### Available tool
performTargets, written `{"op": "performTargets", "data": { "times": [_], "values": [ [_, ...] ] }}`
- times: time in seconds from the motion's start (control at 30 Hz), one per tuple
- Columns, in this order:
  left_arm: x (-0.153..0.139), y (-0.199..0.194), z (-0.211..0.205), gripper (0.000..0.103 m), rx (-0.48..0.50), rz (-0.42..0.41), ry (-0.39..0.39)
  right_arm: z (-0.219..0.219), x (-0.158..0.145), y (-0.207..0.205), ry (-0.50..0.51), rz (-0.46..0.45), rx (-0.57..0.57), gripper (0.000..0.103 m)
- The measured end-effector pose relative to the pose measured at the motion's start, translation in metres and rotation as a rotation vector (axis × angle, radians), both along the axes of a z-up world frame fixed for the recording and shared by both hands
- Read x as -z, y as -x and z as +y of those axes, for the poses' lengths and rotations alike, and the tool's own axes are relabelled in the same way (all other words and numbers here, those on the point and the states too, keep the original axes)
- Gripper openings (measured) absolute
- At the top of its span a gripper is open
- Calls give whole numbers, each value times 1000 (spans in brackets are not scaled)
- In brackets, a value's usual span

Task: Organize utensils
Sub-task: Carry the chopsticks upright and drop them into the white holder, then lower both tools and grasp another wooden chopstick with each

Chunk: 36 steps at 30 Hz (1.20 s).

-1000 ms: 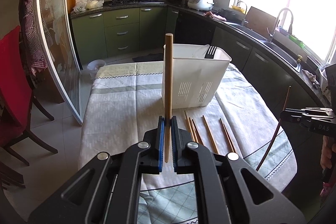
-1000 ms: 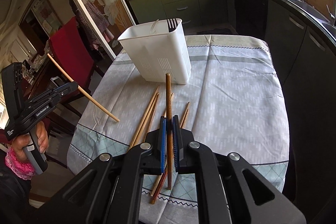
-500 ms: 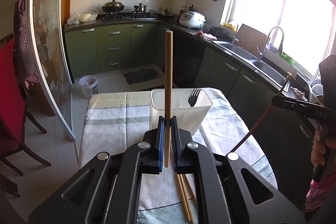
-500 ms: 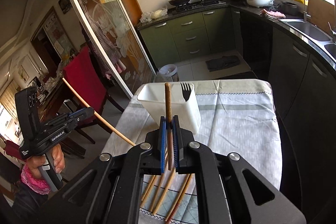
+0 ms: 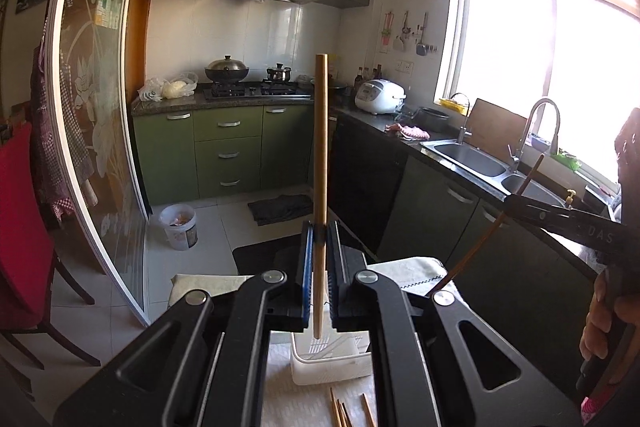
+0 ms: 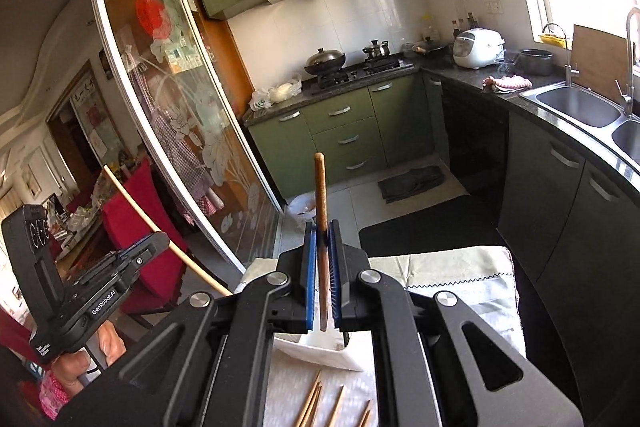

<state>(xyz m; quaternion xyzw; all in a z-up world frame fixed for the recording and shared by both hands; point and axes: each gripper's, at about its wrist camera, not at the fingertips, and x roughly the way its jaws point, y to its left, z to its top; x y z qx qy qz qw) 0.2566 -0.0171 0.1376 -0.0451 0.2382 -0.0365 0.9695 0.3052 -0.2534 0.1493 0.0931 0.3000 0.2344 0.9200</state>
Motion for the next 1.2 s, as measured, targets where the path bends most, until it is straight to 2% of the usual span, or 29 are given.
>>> {"op": "performTargets", "data": {
  "times": [0.2,0.43,0.57,0.7,0.8,0.87,0.93,1.07,1.13,1.17,1.2],
  "values": [
    [45,-26,-5,6,9,122,-27,27,57,-20,93,83,-33,7],
    [70,-26,-6,7,27,176,-49,37,89,-25,132,134,-44,8],
    [72,-23,-4,18,32,186,-41,36,91,-22,132,133,-45,9],
    [65,-10,-4,21,41,185,-32,28,77,-8,102,105,-46,11],
    [67,4,-5,35,69,223,-5,15,68,13,91,82,-48,14],
    [79,14,-8,52,96,286,24,3,67,28,90,83,-48,17],
    [99,23,-10,61,116,379,51,-11,74,45,96,93,-43,22],
    [161,28,-15,62,150,631,91,-45,104,70,110,159,-27,25],
    [194,28,-21,60,161,743,86,-60,121,77,114,199,-17,25],
    [208,27,-24,52,159,781,76,-67,130,80,112,218,-10,25],
    [219,25,-27,48,154,806,59,-73,139,83,113,236,-6,25]
  ]
}}
